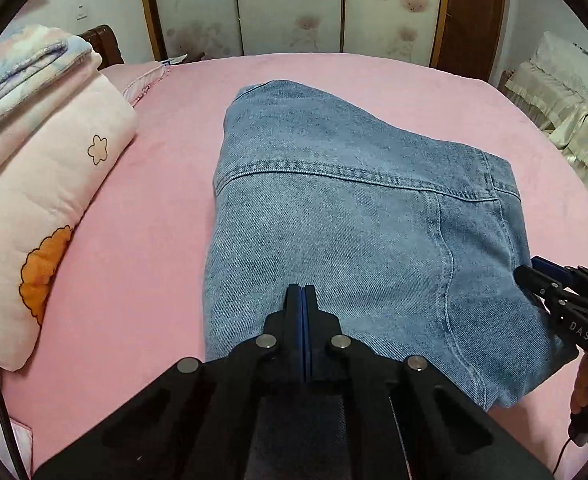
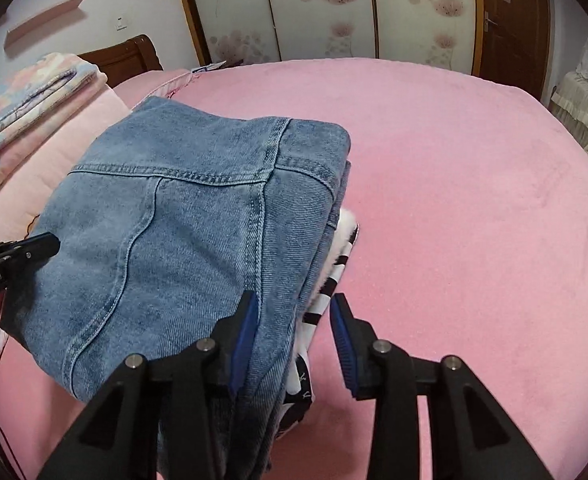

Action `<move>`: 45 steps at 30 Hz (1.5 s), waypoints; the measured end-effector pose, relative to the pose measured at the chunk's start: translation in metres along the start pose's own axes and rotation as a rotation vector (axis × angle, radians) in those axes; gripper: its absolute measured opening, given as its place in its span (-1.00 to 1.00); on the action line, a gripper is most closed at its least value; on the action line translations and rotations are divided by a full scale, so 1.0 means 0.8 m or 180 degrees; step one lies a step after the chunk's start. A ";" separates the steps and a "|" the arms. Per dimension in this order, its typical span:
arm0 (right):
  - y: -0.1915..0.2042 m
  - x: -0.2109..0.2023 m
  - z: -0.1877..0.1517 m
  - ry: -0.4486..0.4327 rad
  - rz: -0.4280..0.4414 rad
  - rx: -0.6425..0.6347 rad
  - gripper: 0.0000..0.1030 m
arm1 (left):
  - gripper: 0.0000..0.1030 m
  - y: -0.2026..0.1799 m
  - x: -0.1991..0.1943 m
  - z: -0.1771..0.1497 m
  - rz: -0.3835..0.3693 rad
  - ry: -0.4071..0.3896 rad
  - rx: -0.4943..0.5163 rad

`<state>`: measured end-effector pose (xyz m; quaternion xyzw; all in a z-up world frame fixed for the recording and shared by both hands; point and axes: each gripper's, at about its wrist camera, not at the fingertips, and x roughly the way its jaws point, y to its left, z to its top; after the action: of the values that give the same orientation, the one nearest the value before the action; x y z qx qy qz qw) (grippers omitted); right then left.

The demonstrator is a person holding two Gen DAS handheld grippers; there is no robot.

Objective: Fold large clothes
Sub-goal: 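Carry the bundle with both tools and lower it onto the clothes stack, then open both tools and withdraw them from the stack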

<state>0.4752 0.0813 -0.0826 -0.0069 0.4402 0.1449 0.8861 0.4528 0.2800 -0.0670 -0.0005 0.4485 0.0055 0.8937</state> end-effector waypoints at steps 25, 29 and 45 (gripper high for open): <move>-0.068 -0.337 -0.081 -0.0137 -0.0171 0.0082 -0.24 | 0.52 -0.182 -0.300 -0.083 0.0198 -0.0329 0.0212; -0.086 -0.396 -0.119 -0.0187 -0.0244 0.0053 -0.24 | 0.53 -0.221 -0.359 -0.121 0.0161 -0.0464 0.0235; -0.146 -0.510 -0.266 -0.0301 -0.0417 0.0223 -0.23 | 0.54 -0.345 -0.465 -0.269 -0.0018 -0.0602 0.0221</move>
<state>0.1077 -0.1626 0.0927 0.0022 0.4013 0.0713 0.9132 0.0607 -0.0005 0.1017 0.0297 0.3621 -0.0125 0.9316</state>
